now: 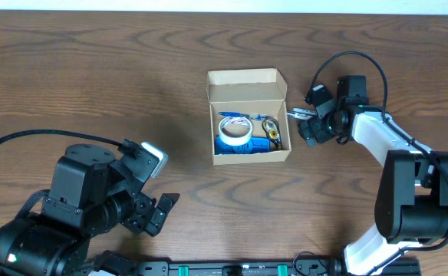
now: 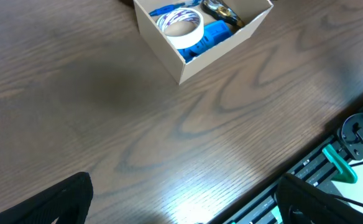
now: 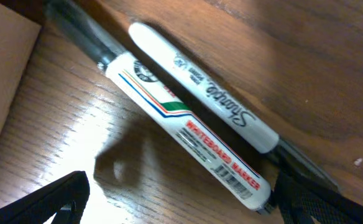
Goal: Pack container
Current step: 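Lower the right gripper over the white markers to grasp them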
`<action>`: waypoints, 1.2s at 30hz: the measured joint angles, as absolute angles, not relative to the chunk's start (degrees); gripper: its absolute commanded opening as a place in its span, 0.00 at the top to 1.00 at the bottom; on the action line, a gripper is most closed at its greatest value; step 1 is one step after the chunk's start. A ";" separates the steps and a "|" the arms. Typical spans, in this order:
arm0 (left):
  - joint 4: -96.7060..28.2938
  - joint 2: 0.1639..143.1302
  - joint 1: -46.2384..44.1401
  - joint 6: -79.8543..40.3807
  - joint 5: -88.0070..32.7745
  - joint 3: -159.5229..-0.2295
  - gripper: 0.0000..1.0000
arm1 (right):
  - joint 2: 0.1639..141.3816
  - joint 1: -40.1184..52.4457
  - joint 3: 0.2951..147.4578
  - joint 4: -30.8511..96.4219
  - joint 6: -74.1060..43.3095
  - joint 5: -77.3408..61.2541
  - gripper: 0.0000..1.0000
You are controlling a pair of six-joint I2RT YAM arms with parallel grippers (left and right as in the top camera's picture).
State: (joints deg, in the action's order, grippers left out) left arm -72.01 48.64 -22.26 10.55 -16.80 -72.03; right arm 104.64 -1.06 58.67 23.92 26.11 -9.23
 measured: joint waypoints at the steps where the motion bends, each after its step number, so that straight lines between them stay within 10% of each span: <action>1: -72.01 48.62 -22.26 10.55 -16.80 -72.03 0.05 | 104.64 -1.04 58.67 23.94 26.11 -9.34 0.02; 24: -72.01 48.64 -22.26 10.55 -16.80 -72.03 0.05 | 106.63 -0.49 58.81 22.24 26.30 -11.11 0.02; 36: -72.01 48.62 -22.26 10.55 -16.80 -72.03 0.05 | 106.65 3.77 60.03 25.52 24.10 -10.02 0.25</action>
